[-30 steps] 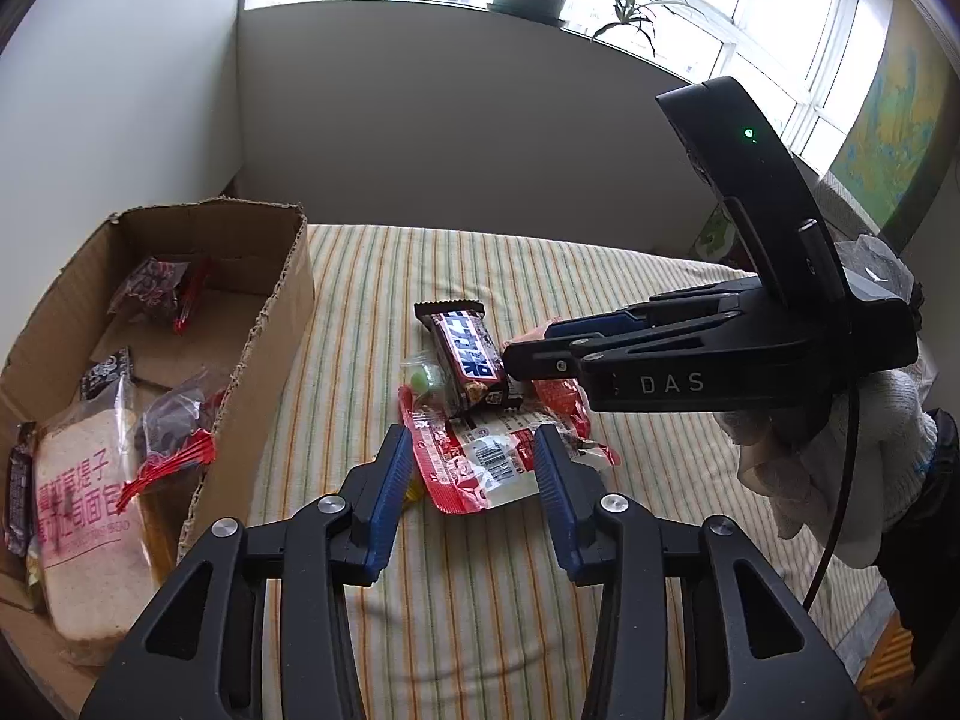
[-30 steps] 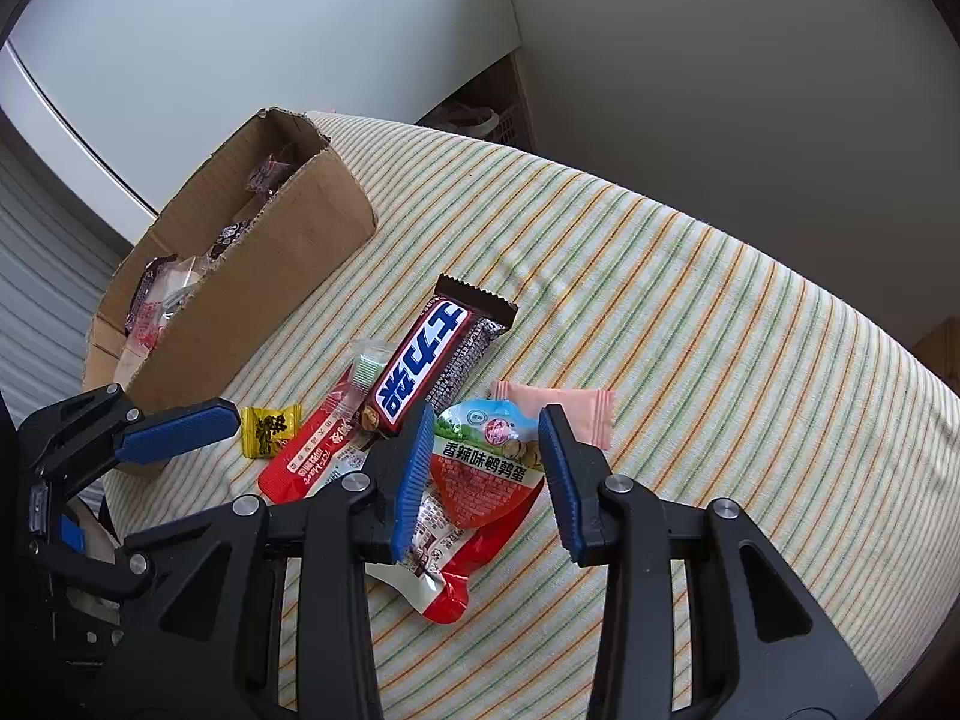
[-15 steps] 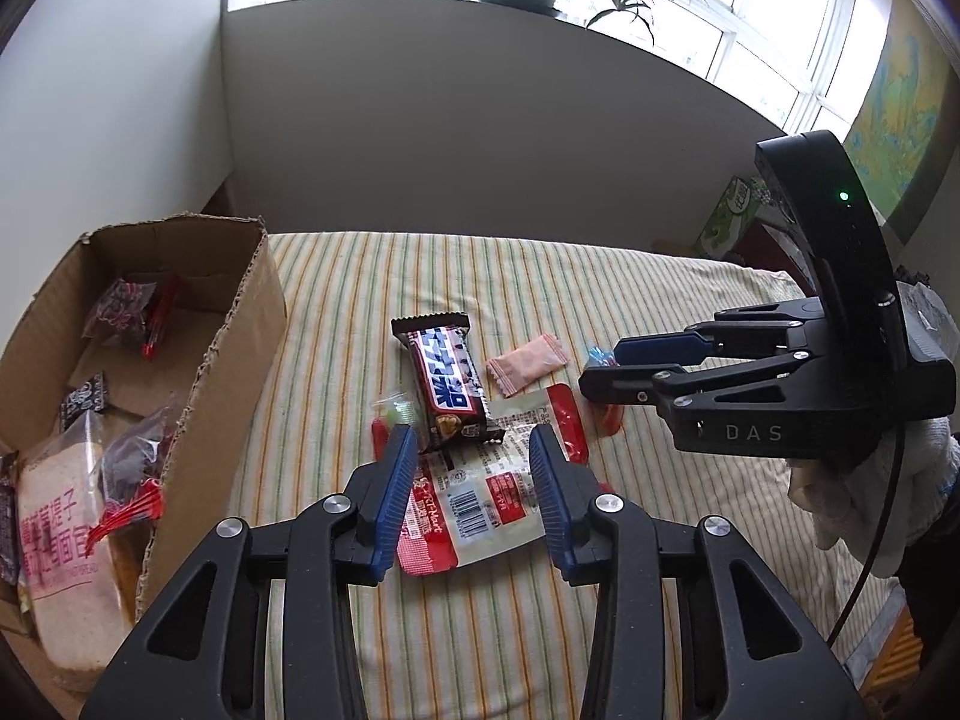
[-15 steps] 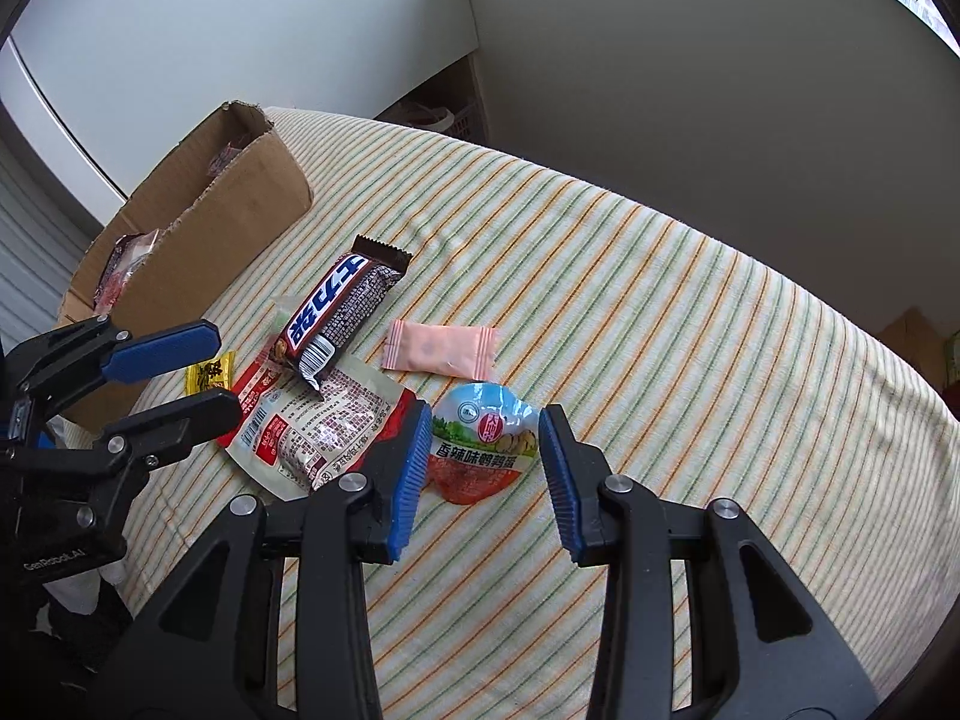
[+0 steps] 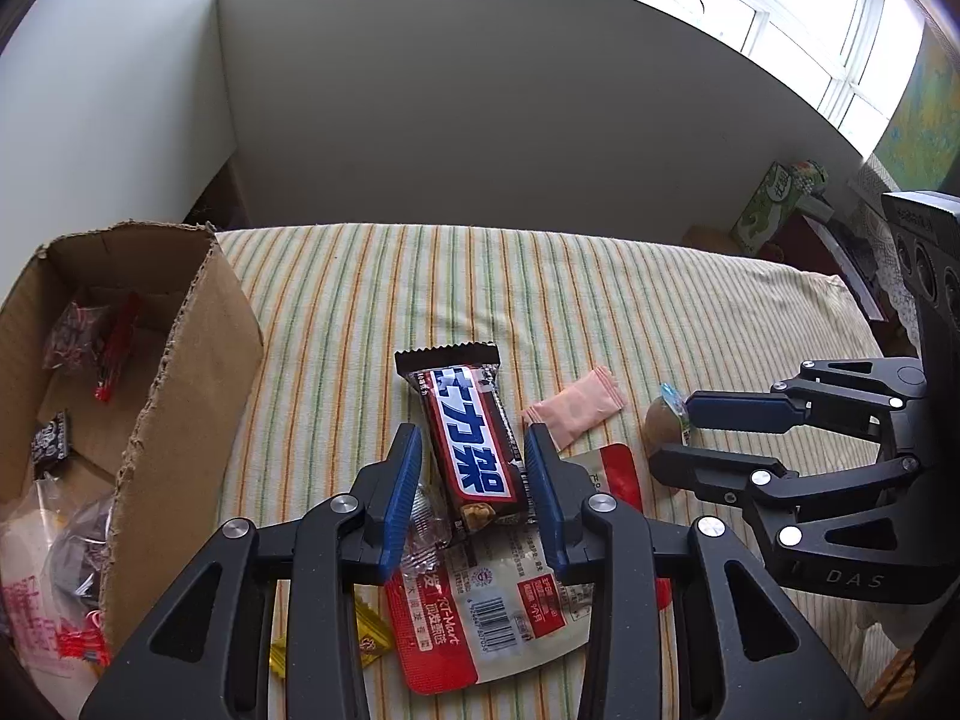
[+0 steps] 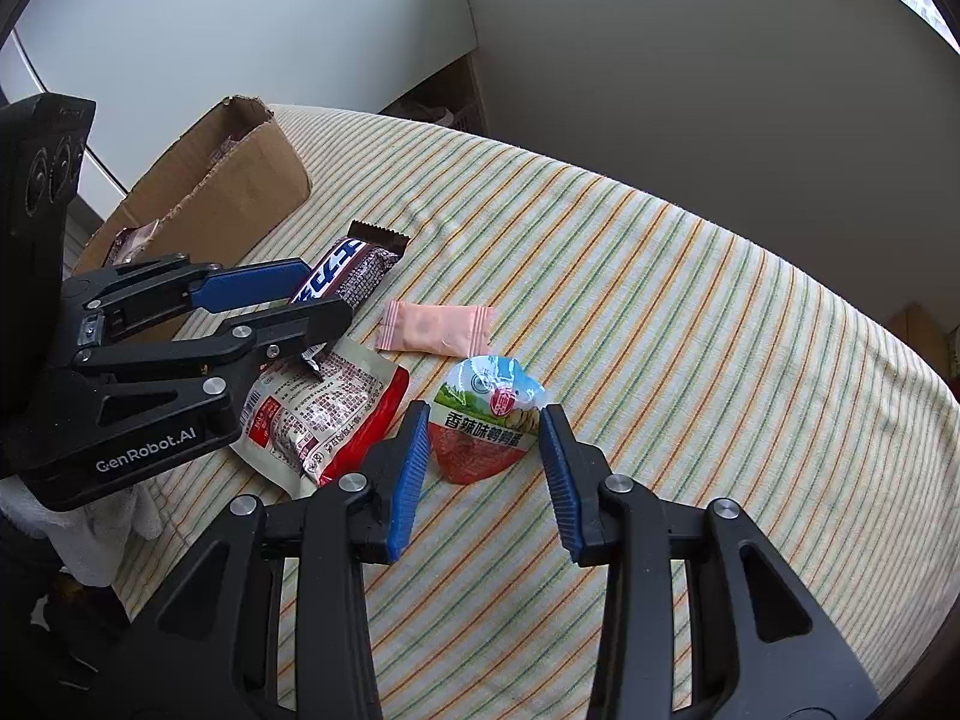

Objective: Organize snacks
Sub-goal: 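Grasp the chocolate bar with left gripper while right grasps the jelly cup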

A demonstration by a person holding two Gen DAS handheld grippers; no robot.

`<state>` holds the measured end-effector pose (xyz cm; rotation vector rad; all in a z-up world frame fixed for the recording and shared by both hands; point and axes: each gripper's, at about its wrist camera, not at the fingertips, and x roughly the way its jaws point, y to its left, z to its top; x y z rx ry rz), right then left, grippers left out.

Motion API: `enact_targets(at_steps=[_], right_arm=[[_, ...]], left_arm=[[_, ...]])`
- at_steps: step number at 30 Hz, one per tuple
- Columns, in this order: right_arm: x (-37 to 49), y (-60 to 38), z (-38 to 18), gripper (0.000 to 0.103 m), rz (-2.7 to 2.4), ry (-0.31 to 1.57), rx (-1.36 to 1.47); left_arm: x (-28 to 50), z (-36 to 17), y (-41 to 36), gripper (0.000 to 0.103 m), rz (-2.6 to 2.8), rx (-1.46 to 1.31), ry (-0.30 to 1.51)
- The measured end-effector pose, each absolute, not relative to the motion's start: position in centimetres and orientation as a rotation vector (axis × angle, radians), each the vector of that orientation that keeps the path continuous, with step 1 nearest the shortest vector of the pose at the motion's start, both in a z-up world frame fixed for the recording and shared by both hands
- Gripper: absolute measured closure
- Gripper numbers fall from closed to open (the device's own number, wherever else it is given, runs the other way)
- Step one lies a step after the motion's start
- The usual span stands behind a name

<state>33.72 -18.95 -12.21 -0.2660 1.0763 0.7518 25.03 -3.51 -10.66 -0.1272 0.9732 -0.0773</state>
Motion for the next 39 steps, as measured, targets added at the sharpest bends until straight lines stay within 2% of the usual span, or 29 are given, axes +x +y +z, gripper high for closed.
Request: enact_targets(at_steps=[9, 18, 30, 39], right_arm=[[33.7, -18.1, -12.7, 0.065, 0.732, 1.087, -0.292], [33.5, -18.5, -12.4, 0.079, 0.720, 1.091, -0.253], [32.2, -19.6, -10.2, 0.098, 0.701, 1.070, -0.206], [31.9, -19.7, -9.6, 0.102, 0.661, 1.068, -0.167]], left_arm=[[25.5, -11.0, -3.9, 0.073, -0.080, -0.136, 0.971], [24.0, -10.1, -2.8, 0.073, -0.094, -0.177, 0.947], [20.2, -6.0, -2.0, 0.073, -0.148, -0.187, 0.859], [18.0, -4.6, -0.4, 0.073, -0.134, -0.198, 0.827]])
